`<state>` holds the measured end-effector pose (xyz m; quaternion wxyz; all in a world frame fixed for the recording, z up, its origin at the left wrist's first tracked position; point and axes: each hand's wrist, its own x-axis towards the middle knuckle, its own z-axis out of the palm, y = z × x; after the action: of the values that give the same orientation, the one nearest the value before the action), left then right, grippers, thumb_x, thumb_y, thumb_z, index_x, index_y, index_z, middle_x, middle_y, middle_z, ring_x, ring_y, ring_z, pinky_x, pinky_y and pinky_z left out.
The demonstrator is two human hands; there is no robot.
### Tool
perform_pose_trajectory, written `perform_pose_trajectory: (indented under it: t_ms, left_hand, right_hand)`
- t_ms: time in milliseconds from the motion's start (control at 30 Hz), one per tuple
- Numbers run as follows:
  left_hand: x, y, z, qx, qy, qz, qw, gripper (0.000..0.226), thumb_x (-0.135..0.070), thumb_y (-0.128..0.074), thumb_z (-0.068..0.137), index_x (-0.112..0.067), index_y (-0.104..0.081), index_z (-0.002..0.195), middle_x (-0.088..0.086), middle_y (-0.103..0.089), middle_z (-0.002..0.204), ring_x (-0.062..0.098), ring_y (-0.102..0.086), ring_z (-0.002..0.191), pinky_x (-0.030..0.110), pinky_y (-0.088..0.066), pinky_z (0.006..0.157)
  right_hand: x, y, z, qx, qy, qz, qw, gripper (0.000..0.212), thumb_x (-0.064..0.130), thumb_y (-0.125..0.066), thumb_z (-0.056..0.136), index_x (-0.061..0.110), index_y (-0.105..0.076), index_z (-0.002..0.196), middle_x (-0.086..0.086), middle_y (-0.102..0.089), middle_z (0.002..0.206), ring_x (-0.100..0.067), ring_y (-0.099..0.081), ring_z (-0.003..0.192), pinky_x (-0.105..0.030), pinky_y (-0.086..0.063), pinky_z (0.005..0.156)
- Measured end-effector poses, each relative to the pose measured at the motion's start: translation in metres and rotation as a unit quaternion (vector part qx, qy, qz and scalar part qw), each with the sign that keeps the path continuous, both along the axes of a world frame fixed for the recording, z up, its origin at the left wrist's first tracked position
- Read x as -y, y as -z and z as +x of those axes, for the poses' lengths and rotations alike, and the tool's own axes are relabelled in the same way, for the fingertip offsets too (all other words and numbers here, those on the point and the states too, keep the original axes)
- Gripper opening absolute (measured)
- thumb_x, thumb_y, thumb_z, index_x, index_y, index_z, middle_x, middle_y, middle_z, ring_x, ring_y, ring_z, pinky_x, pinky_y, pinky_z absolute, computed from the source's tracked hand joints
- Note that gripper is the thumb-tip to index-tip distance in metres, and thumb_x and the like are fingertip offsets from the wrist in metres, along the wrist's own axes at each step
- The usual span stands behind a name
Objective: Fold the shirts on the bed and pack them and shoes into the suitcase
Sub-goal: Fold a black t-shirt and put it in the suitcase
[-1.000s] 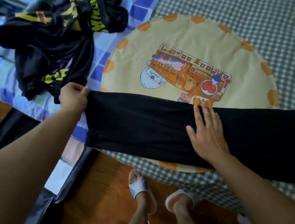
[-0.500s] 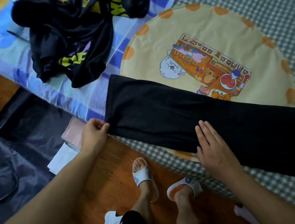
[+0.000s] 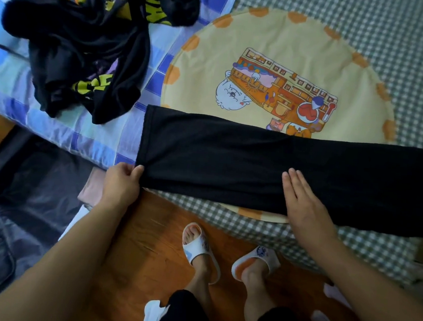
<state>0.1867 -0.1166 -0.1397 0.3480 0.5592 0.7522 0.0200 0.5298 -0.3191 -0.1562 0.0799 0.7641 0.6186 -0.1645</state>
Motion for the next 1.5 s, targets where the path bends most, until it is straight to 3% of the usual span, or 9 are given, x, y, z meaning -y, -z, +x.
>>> perform_pose_trajectory:
  t_ms: [167,300,433,600,867,967,1167,1333,1500]
  left_hand:
    - [0.003,0.008,-0.001,-0.152,0.024,0.061,0.986,0.019,-0.023,-0.059,0.088,-0.011,-0.062,0.101,0.017,-0.061,0.109,0.041,-0.057,0.101,0.052,-0.049,0.089]
    - [0.037,-0.008,0.104,-0.052,0.215,0.234,0.947,0.057,-0.014,-0.062,0.088,-0.009,-0.048,0.143,0.025,-0.041,0.147,0.046,-0.038,0.134,0.056,-0.033,0.109]
    - [0.094,-0.007,0.242,0.035,0.434,0.215,0.874,0.057,-0.045,-0.038,0.102,-0.025,-0.037,0.156,0.014,-0.028,0.164,0.036,-0.017,0.153,0.053,-0.021,0.123]
    - [0.132,0.052,0.32,-0.052,0.469,0.144,0.87,0.065,-0.064,-0.006,0.1,-0.042,0.001,0.161,0.005,0.008,0.17,0.029,0.016,0.155,0.054,0.004,0.125]
    - [0.132,0.033,0.347,-0.08,0.412,0.085,0.904,0.068,-0.051,-0.039,0.096,-0.038,-0.018,0.16,0.005,-0.002,0.17,0.027,0.01,0.156,0.053,0.005,0.125]
    - [0.133,0.012,0.37,-0.055,0.402,0.164,0.899,0.063,-0.042,-0.041,0.098,-0.027,-0.029,0.157,0.007,-0.016,0.168,0.028,-0.004,0.156,0.05,-0.003,0.125]
    - [0.11,0.038,0.421,-0.042,0.424,0.174,0.888,0.035,-0.035,-0.039,0.107,-0.011,-0.051,0.13,0.013,-0.041,0.152,0.037,-0.034,0.142,0.05,-0.025,0.118]
    - [0.109,0.049,0.428,-0.097,0.418,0.215,0.877,0.024,-0.027,-0.043,0.104,-0.008,-0.052,0.114,0.015,-0.048,0.137,0.038,-0.044,0.127,0.052,-0.031,0.112]
    - [0.157,0.019,0.447,-0.074,0.407,0.248,0.876,0.054,-0.025,-0.042,0.103,-0.021,-0.03,0.156,0.02,-0.012,0.166,0.04,-0.006,0.154,0.054,-0.004,0.125]
  right_hand:
    - [0.004,0.004,0.004,-0.032,-0.036,-0.01,0.999,0.103,-0.013,-0.069,0.075,0.005,-0.012,0.159,-0.018,-0.009,0.167,-0.032,-0.005,0.155,-0.037,-0.027,0.12]
    - [0.012,-0.019,0.023,-0.088,-0.121,0.023,0.989,0.071,0.022,-0.05,0.095,0.016,-0.023,0.16,-0.005,-0.019,0.167,-0.021,-0.01,0.156,-0.044,-0.009,0.127]
    - [0.028,-0.041,0.112,-0.025,0.076,0.152,0.985,0.054,0.039,-0.034,0.105,0.018,-0.038,0.155,-0.005,-0.03,0.163,-0.028,-0.019,0.154,-0.054,-0.014,0.124]
    - [0.061,-0.007,0.253,-0.003,0.235,-0.092,0.967,0.071,0.065,-0.001,0.098,0.031,0.001,0.161,0.005,0.007,0.169,-0.029,0.003,0.155,-0.054,-0.005,0.125]
    - [0.059,-0.008,0.301,-0.208,0.444,0.242,0.837,0.041,0.03,-0.046,0.106,0.018,-0.049,0.145,-0.002,-0.04,0.146,-0.016,-0.042,0.129,-0.03,-0.034,0.11]
    - [0.034,-0.018,0.343,-0.363,0.448,0.163,0.801,0.04,0.033,-0.048,0.106,0.028,-0.05,0.146,0.002,-0.044,0.15,-0.015,-0.045,0.134,-0.037,-0.039,0.113]
    - [0.014,-0.021,0.384,-0.341,0.286,-0.032,0.895,0.04,0.049,-0.063,0.095,0.013,-0.075,0.105,0.001,-0.069,0.111,-0.017,-0.064,0.104,-0.034,-0.05,0.086]
    - [0.021,-0.007,0.384,-0.406,0.502,0.087,0.759,0.042,0.041,-0.069,0.092,0.0,-0.071,0.103,-0.011,-0.072,0.099,-0.025,-0.068,0.086,-0.036,-0.056,0.075]
    - [0.034,0.016,0.361,-0.379,0.594,0.161,0.692,0.051,0.065,-0.051,0.093,0.014,-0.056,0.092,0.0,-0.065,0.096,-0.021,-0.064,0.087,-0.033,-0.047,0.069]
